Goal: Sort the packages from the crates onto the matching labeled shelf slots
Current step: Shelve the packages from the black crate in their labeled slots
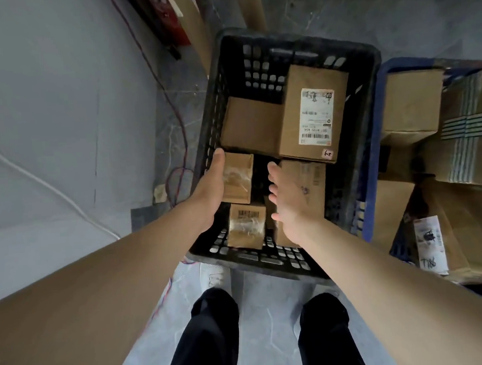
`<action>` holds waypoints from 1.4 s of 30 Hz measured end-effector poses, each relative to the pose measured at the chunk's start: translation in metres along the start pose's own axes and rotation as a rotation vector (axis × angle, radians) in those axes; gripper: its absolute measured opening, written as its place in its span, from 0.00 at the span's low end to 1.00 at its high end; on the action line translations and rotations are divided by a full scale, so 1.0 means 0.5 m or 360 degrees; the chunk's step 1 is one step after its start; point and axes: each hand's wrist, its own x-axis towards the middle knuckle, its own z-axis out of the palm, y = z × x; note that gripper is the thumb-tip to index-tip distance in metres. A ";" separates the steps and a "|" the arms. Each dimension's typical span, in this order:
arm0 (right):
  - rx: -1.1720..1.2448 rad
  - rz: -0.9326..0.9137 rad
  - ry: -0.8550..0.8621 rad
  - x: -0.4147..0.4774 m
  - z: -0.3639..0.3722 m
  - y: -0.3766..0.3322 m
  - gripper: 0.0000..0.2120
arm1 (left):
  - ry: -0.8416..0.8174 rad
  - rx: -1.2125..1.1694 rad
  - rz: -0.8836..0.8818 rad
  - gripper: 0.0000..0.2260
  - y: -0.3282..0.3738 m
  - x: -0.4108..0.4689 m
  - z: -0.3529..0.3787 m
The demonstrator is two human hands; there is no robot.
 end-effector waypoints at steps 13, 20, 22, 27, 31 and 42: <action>0.0191 -0.0013 -0.0115 0.100 0.043 0.017 0.26 | -0.0110 -0.0169 0.0070 0.23 -0.004 0.074 0.029; 0.0580 0.0009 0.0237 -0.033 -0.010 0.003 0.23 | -0.0077 -0.0020 0.0420 0.25 -0.002 -0.067 0.069; 0.0706 0.0100 0.0343 -0.059 -0.025 0.011 0.25 | -0.0089 0.0158 0.0471 0.19 -0.021 -0.107 0.087; 0.0812 0.0297 0.0522 -0.073 -0.063 0.045 0.31 | -0.0108 0.0400 0.0585 0.19 -0.061 -0.155 0.133; 0.0705 0.0445 0.0536 -0.071 -0.092 0.072 0.26 | -0.0197 0.0716 0.0529 0.26 -0.091 -0.161 0.160; 0.0549 0.0439 0.0744 -0.048 -0.107 0.115 0.25 | -0.0230 0.0732 0.0345 0.18 -0.113 -0.118 0.148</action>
